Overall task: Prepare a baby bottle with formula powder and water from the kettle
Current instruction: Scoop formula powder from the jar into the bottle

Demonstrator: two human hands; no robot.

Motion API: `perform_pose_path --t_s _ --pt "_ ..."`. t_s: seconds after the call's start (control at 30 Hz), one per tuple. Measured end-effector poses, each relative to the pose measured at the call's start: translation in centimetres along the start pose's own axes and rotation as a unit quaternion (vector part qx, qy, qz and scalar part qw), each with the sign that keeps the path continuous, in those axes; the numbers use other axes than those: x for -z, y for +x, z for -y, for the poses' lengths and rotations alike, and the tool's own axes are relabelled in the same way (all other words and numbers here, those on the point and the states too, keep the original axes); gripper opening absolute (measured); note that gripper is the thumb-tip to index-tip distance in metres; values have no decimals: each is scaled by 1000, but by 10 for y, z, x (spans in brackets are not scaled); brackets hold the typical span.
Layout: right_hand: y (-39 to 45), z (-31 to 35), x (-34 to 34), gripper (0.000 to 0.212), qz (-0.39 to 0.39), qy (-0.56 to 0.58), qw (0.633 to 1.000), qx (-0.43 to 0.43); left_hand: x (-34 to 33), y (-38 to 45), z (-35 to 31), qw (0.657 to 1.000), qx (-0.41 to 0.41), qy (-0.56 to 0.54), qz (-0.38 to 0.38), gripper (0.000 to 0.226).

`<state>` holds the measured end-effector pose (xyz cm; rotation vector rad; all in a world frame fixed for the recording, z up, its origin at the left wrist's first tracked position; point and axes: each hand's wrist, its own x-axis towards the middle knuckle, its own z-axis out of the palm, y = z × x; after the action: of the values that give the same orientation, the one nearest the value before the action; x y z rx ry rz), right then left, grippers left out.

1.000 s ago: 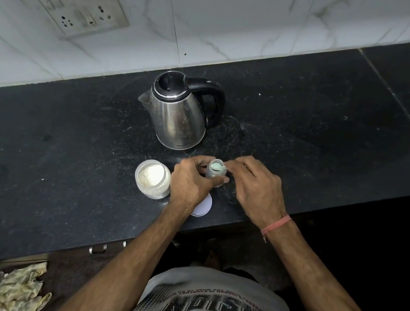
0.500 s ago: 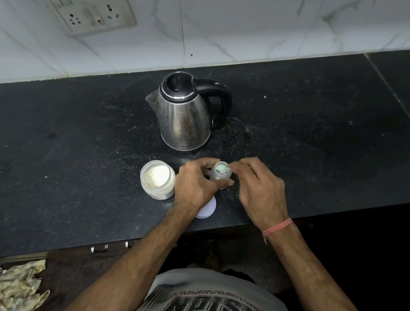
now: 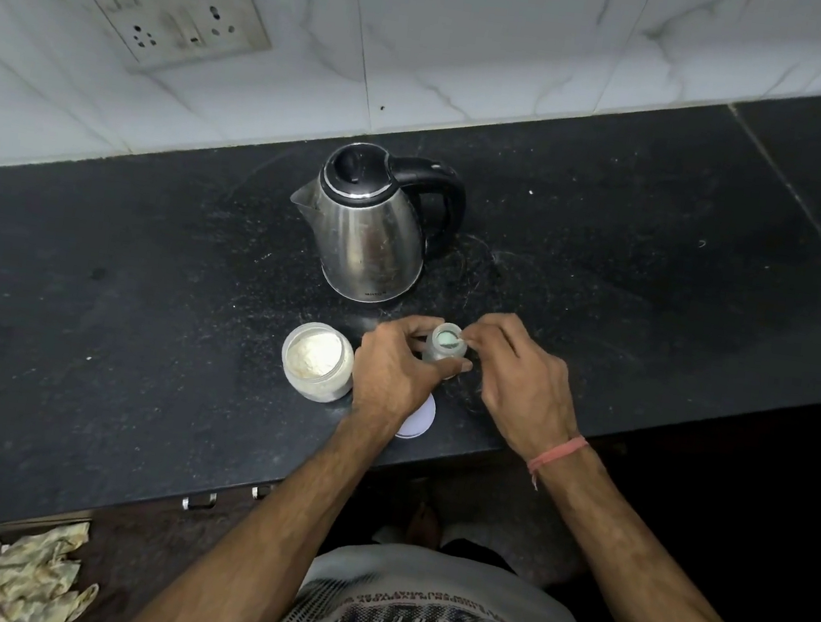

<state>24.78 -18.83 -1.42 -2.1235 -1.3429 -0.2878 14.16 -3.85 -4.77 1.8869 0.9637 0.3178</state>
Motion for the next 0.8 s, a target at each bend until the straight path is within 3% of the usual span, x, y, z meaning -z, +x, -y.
perform_pose_path --t_s 0.43,0.6,0.7,0.8 --pt "18 26 9 16 -67 65 991 -91 7 -4 -5 998 -39 53 -19 70" --pt "21 31 10 13 -110 146 967 -177 13 -18 -1 993 -91 66 -32 106" --pt "26 38 9 11 -116 199 951 -205 33 -38 -8 986 -128 57 -92 91" --pt "35 53 4 10 -110 243 942 -202 61 -54 -9 969 -132 13 -210 77"
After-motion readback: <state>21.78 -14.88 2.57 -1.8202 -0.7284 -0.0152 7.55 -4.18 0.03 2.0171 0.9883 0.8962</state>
